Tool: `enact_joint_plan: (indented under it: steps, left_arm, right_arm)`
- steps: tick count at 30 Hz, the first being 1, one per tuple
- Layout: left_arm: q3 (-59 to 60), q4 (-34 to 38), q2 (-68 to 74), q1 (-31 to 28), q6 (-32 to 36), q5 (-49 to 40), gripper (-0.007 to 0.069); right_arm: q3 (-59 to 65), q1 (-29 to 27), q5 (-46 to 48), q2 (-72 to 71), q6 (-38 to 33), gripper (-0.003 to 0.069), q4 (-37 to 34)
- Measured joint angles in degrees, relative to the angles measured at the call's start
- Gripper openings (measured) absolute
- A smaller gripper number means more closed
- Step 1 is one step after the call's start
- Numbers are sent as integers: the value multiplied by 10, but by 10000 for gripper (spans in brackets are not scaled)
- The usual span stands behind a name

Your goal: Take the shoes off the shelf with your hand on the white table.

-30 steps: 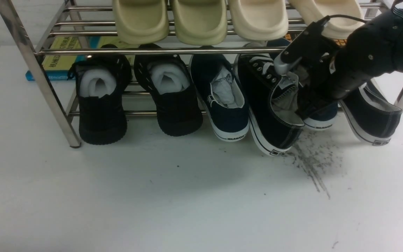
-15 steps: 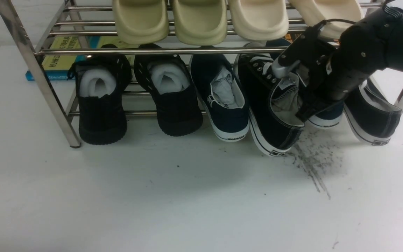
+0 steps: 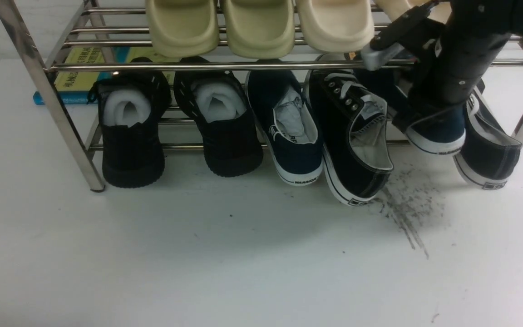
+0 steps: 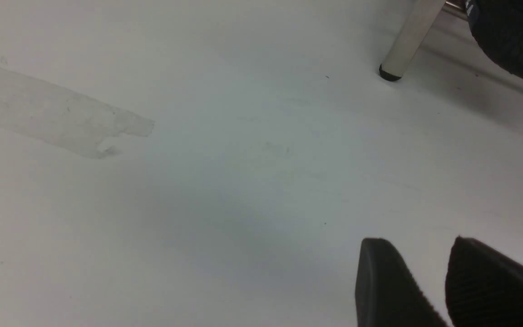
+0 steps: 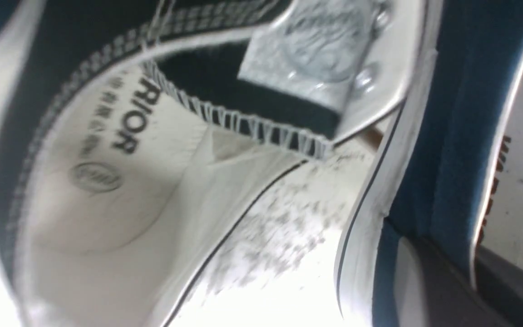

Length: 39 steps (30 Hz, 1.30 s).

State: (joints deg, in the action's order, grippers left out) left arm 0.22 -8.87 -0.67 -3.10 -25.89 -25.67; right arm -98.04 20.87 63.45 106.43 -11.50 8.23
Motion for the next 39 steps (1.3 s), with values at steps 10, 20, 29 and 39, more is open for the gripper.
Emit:
enact_joint_plan:
  steps: [10,20,29,39]
  left_arm:
    - [0,0,0,0,0,0,239]
    - [0,0,0,0,0,0,239]
    - [0,0,0,0,0,0,239]
    - [0,0,0,0,0,0,239]
  right_arm:
    - [-25,-1,73,-26,4,34,-23]
    - [-25,-2,88,-75,14,34,-49]
    - [-16,-2,92,-135,49,34,-88]
    - [-3,-1,93,-179,55,38,-116]
